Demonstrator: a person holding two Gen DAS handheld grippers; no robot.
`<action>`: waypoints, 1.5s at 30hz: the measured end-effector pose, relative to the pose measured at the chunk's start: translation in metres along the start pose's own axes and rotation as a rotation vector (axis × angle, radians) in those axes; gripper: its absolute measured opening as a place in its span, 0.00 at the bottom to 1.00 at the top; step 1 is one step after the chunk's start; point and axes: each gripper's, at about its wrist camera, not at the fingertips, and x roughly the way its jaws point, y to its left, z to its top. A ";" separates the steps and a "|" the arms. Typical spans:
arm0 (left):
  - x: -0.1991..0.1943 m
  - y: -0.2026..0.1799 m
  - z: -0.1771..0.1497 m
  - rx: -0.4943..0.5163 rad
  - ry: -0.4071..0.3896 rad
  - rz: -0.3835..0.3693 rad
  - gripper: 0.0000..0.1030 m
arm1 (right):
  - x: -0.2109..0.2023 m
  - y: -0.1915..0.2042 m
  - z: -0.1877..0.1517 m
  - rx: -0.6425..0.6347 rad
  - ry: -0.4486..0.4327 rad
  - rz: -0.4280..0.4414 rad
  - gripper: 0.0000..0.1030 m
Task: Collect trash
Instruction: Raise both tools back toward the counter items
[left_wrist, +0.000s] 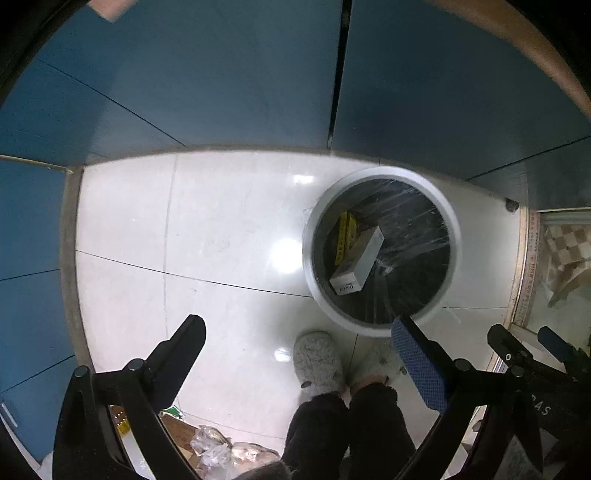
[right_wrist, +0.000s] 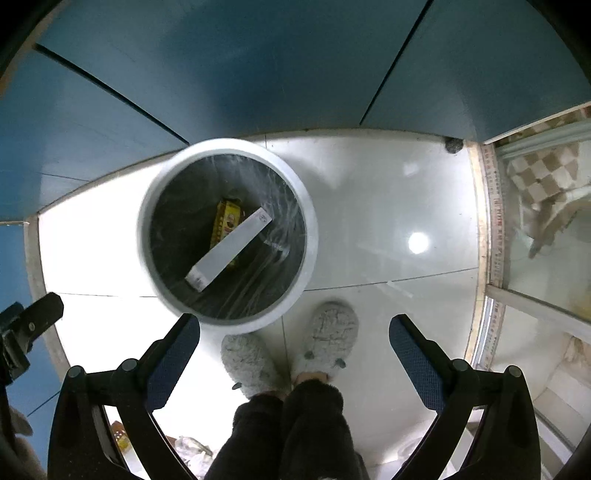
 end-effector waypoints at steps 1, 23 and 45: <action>-0.010 0.001 -0.003 0.000 -0.004 -0.001 1.00 | -0.017 0.000 -0.005 0.004 -0.010 0.005 1.00; -0.259 0.017 -0.082 0.055 -0.113 -0.066 1.00 | -0.374 -0.001 -0.110 -0.010 -0.165 0.069 1.00; -0.366 -0.035 0.165 -0.077 -0.254 -0.190 0.99 | -0.531 -0.071 0.145 0.095 -0.374 0.233 1.00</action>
